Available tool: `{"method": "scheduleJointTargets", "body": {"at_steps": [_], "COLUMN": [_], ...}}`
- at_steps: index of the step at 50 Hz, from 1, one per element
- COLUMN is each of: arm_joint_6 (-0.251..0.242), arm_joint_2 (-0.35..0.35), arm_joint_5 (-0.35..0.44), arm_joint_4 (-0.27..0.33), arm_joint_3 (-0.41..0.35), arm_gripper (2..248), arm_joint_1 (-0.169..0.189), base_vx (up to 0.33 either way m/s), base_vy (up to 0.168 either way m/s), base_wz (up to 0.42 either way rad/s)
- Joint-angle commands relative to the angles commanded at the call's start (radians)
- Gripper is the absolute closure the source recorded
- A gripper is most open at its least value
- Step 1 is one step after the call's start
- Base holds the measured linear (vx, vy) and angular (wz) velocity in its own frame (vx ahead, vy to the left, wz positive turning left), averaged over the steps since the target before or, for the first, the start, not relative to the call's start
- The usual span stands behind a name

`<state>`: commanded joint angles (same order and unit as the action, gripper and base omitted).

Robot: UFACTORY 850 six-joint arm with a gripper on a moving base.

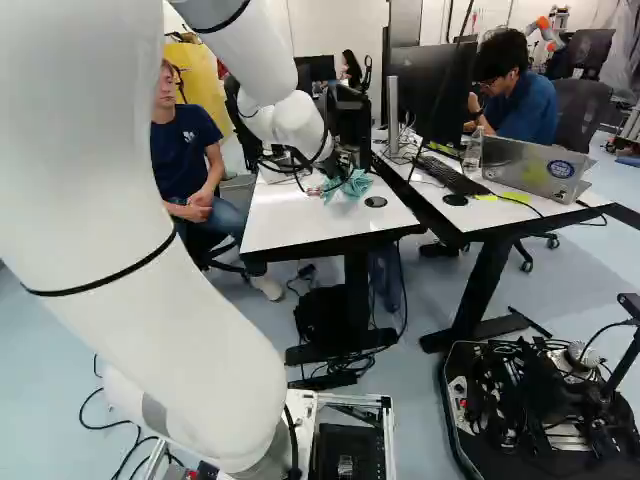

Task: Clean the table with the green towel

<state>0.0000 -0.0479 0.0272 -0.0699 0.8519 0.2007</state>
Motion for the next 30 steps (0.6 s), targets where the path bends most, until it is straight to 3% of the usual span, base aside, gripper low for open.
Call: {"method": "scheduleJointTargets", "body": {"at_steps": [30], "arm_joint_6": [0.000], "arm_joint_2": [-0.049], "arm_joint_5": [0.000], "arm_joint_4": [0.000], "arm_joint_3": [0.046], "arm_gripper": [202], "arm_joint_1": [-0.005], "base_vx": [0.000], "base_vy": [0.000], "base_wz": [0.000]}}
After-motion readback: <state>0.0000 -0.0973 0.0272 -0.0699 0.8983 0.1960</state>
